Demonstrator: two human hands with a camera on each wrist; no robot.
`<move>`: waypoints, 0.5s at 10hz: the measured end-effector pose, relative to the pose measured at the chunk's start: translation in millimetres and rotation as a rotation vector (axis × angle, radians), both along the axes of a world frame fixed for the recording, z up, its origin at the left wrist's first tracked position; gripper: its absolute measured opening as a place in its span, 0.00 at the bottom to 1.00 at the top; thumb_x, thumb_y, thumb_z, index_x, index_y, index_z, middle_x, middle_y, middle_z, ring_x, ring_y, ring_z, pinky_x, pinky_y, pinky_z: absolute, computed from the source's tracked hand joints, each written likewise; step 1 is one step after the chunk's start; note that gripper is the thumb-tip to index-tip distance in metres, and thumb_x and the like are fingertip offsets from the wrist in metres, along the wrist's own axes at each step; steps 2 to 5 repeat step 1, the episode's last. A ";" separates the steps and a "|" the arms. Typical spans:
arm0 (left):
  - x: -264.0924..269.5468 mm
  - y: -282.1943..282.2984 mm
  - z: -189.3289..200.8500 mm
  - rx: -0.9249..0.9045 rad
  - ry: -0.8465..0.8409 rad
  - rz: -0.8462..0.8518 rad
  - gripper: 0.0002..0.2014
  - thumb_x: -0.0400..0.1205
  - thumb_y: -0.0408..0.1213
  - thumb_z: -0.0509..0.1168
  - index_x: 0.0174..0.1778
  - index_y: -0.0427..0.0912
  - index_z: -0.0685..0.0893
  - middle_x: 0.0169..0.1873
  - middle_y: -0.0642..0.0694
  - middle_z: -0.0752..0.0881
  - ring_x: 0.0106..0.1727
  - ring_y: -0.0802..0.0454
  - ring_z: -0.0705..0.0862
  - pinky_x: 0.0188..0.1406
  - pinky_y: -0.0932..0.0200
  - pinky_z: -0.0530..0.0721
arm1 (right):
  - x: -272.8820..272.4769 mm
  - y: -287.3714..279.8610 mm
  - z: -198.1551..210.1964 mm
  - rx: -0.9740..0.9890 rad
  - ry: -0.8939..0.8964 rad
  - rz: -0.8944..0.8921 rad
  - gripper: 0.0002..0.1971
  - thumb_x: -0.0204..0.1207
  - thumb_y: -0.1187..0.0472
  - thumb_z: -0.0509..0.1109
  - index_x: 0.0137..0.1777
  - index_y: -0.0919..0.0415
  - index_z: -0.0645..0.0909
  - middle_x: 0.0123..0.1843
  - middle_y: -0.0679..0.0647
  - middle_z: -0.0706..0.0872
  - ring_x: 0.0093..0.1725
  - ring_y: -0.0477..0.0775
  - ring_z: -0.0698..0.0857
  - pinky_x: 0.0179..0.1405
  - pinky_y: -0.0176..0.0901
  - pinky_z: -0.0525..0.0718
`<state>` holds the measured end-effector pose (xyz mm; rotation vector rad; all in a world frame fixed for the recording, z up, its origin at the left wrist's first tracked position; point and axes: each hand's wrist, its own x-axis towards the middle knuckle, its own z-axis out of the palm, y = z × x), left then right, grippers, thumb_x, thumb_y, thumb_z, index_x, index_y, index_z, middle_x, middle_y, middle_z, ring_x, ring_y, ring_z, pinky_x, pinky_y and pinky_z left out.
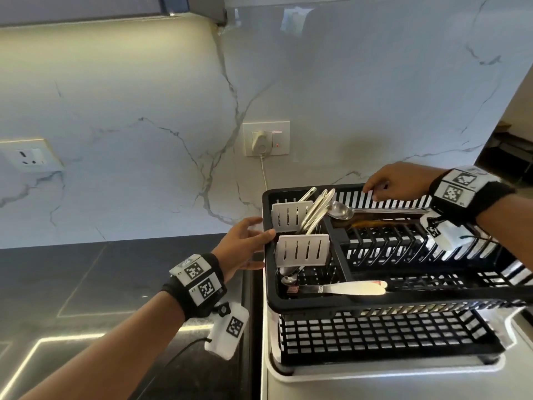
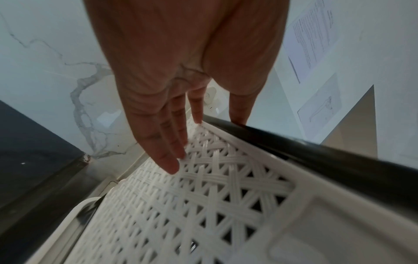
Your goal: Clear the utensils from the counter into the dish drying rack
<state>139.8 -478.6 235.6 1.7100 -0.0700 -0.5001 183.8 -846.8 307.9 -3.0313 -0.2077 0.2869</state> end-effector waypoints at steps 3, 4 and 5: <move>-11.0 16.8 -8.8 0.014 -0.021 -0.019 0.20 0.80 0.43 0.69 0.68 0.47 0.78 0.58 0.40 0.86 0.57 0.44 0.88 0.54 0.42 0.89 | -29.0 14.4 15.4 0.090 -0.147 0.001 0.17 0.81 0.48 0.70 0.68 0.44 0.82 0.56 0.42 0.89 0.54 0.46 0.87 0.63 0.48 0.78; -11.0 16.8 -8.8 0.014 -0.021 -0.019 0.20 0.80 0.43 0.69 0.68 0.47 0.78 0.58 0.40 0.86 0.57 0.44 0.88 0.54 0.42 0.89 | -29.0 14.4 15.4 0.090 -0.147 0.001 0.17 0.81 0.48 0.70 0.68 0.44 0.82 0.56 0.42 0.89 0.54 0.46 0.87 0.63 0.48 0.78; -11.0 16.8 -8.8 0.014 -0.021 -0.019 0.20 0.80 0.43 0.69 0.68 0.47 0.78 0.58 0.40 0.86 0.57 0.44 0.88 0.54 0.42 0.89 | -29.0 14.4 15.4 0.090 -0.147 0.001 0.17 0.81 0.48 0.70 0.68 0.44 0.82 0.56 0.42 0.89 0.54 0.46 0.87 0.63 0.48 0.78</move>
